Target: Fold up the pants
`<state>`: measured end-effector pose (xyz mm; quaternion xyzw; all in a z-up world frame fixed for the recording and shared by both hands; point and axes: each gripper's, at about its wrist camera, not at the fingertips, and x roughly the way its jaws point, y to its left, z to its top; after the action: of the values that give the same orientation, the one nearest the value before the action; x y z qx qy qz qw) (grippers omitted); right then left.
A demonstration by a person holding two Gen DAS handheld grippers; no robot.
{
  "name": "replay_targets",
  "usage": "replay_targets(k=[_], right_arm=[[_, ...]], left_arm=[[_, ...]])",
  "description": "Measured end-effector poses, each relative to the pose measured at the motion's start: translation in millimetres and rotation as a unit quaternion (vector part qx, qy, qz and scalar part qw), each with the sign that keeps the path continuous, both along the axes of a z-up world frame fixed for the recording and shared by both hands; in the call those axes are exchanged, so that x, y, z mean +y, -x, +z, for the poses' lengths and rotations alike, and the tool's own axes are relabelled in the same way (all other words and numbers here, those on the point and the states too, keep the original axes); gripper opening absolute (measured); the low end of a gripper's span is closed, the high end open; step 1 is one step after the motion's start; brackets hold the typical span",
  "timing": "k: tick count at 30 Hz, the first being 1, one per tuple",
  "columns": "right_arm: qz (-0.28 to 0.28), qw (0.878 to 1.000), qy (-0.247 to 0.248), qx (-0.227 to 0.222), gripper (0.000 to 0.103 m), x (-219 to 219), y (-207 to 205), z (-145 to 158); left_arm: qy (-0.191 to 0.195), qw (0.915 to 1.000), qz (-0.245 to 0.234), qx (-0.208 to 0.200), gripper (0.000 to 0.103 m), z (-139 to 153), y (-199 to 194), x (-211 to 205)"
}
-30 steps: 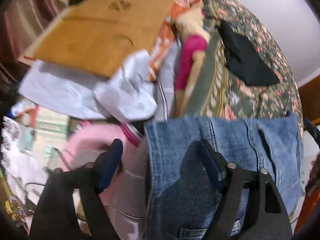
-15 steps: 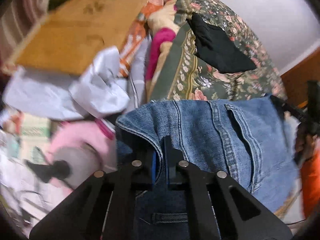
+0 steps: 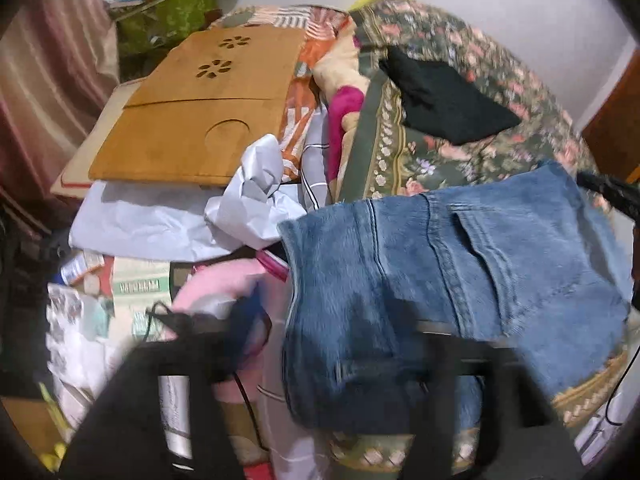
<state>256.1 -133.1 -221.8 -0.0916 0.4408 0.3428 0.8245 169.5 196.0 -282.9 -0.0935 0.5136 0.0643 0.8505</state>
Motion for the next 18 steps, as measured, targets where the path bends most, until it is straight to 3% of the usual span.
replay_targets(k=[3, 7, 8, 10, 12, 13, 15, 18], right_arm=[[-0.008, 1.0, -0.019, -0.002, 0.024, -19, 20, 13], [-0.009, 0.999, -0.031, 0.004, 0.027, -43, 55, 21], [-0.009, 0.999, -0.031, 0.007, 0.028, -46, 63, 21], [-0.011, 0.999, -0.033, 0.021, 0.03, -50, 77, 17], [-0.013, 0.999, -0.035, 0.034, 0.038, -53, 89, 10], [-0.014, 0.998, -0.036, 0.04, 0.038, -53, 94, 6], [-0.016, 0.998, -0.034, 0.051, 0.039, -55, 101, -1], [-0.029, 0.997, -0.032, 0.065, 0.039, -59, 108, -14]], left_arm=[[0.029, 0.9995, 0.009, 0.008, 0.08, -3, 15, -1], [0.135, 0.9893, 0.019, 0.051, 0.079, -29, 27, 1], [0.15, 0.9866, 0.027, 0.06, 0.076, -36, 29, -1], [0.178, 0.9817, 0.018, 0.064, 0.049, -43, 32, -9], [0.173, 0.9834, 0.002, 0.055, 0.033, -41, 34, -21], [0.146, 0.9884, -0.004, 0.043, 0.029, -33, 36, -29], [0.105, 0.9941, -0.019, 0.021, 0.025, -18, 41, -40], [0.079, 0.9966, -0.025, -0.002, 0.024, 2, 49, -42]])
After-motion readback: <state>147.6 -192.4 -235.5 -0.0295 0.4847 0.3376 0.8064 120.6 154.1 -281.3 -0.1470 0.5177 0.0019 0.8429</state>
